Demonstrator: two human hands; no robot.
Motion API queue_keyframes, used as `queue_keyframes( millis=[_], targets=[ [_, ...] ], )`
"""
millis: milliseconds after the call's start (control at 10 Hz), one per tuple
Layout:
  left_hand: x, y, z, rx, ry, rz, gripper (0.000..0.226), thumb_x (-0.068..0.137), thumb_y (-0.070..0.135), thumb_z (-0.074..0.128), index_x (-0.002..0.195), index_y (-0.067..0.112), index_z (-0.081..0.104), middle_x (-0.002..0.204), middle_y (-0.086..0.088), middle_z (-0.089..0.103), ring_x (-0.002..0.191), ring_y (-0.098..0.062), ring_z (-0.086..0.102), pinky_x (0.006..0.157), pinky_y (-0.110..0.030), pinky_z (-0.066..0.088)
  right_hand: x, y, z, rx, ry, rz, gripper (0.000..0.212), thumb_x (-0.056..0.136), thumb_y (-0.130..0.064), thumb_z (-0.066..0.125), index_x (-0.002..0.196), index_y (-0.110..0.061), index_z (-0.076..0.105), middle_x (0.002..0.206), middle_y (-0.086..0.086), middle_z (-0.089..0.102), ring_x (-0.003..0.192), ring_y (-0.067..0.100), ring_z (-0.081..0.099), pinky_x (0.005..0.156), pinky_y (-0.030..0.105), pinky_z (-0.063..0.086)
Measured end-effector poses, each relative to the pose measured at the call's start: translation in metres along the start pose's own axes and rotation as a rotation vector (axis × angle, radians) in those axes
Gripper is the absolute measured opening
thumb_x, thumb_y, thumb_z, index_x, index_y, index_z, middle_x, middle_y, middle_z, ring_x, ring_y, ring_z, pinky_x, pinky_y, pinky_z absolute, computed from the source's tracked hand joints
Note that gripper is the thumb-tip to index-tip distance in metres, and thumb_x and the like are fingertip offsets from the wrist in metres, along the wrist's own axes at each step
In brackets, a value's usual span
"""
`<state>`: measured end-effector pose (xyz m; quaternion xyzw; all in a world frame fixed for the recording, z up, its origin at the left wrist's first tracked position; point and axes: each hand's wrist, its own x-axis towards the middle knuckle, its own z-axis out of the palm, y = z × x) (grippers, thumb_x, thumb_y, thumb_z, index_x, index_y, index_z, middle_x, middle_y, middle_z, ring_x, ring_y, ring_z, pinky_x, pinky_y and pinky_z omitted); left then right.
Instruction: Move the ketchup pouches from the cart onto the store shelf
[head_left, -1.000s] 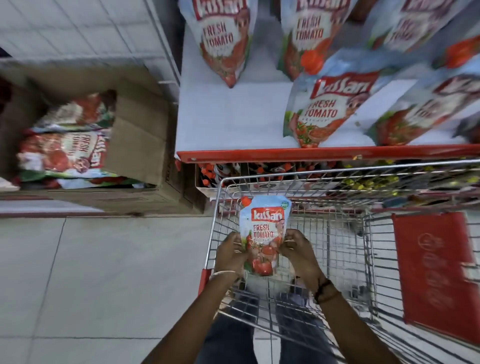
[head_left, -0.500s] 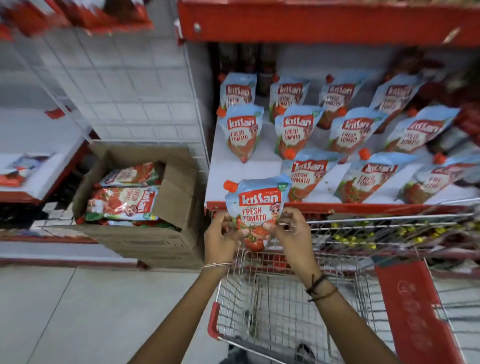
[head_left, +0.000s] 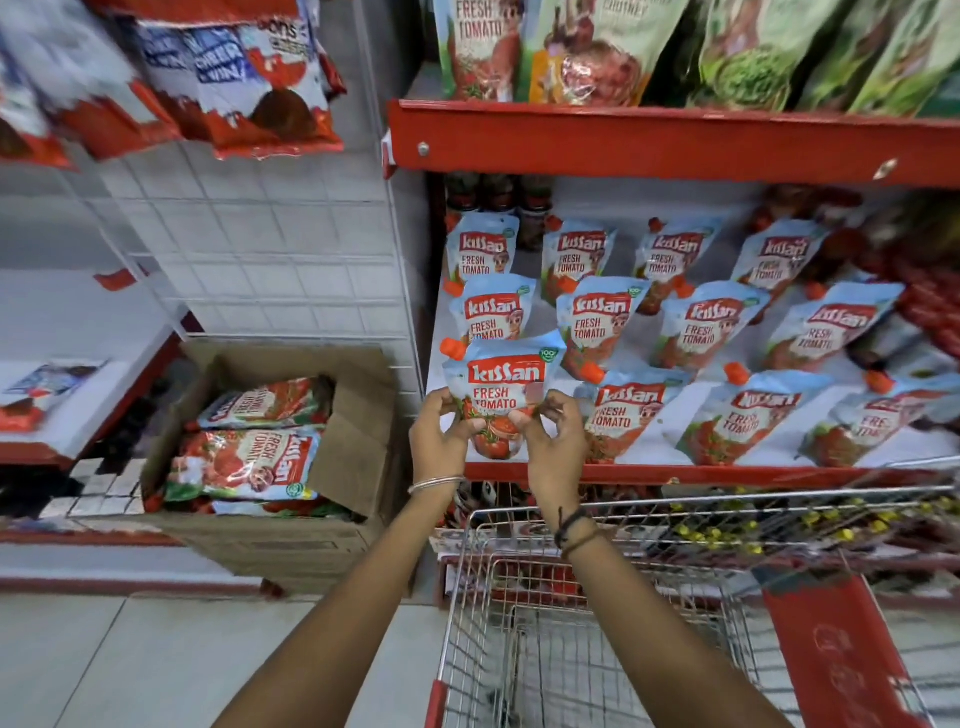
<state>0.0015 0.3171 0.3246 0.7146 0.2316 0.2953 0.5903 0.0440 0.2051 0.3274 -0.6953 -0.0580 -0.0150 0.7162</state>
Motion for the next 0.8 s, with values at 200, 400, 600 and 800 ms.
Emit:
queue_keyframes(
  millis=[200, 400, 600, 800],
  targets=[
    [0.012, -0.019, 0.004, 0.06, -0.016, -0.01, 0.039, 0.068, 0.0, 0.068, 0.104, 0.004, 0.057, 0.098, -0.003, 0.062, 0.085, 0.002, 0.058, 0.07, 0.003, 0.042, 0.008, 0.027, 0.009, -0.039, 0.021, 0.045, 0.026, 0.082, -0.005, 0.068, 0.105, -0.003, 0.057, 0.109, 0.016, 0.065, 0.105, 0.024, 0.059, 0.077, 0.004, 0.048],
    [0.008, -0.031, 0.005, 0.094, -0.017, 0.015, 0.034, 0.069, -0.006, 0.069, 0.099, 0.004, 0.058, 0.095, -0.008, 0.064, 0.086, -0.015, 0.059, 0.071, -0.001, 0.043, 0.008, 0.032, 0.004, -0.051, -0.017, 0.059, 0.027, 0.081, -0.002, 0.068, 0.105, -0.002, 0.056, 0.104, 0.012, 0.064, 0.088, -0.014, 0.06, 0.068, 0.001, 0.047],
    [-0.004, -0.031, 0.003, 0.14, -0.028, 0.006, 0.031, 0.075, -0.006, 0.065, 0.104, 0.0, 0.056, 0.1, -0.007, 0.062, 0.089, -0.013, 0.057, 0.07, 0.004, 0.041, 0.003, 0.034, -0.002, -0.074, -0.099, 0.041, 0.029, 0.082, 0.0, 0.065, 0.108, 0.007, 0.053, 0.107, 0.013, 0.06, 0.083, -0.018, 0.059, 0.057, 0.0, 0.046],
    [-0.021, -0.026, 0.002, 0.113, -0.075, -0.052, 0.055, 0.074, 0.002, 0.068, 0.123, 0.008, 0.045, 0.125, -0.013, 0.055, 0.115, -0.021, 0.051, 0.101, -0.049, 0.046, -0.002, 0.031, -0.006, -0.104, -0.184, 0.07, 0.04, 0.083, -0.008, 0.066, 0.119, -0.002, 0.05, 0.123, 0.016, 0.058, 0.108, 0.015, 0.057, 0.097, 0.033, 0.052]
  ],
)
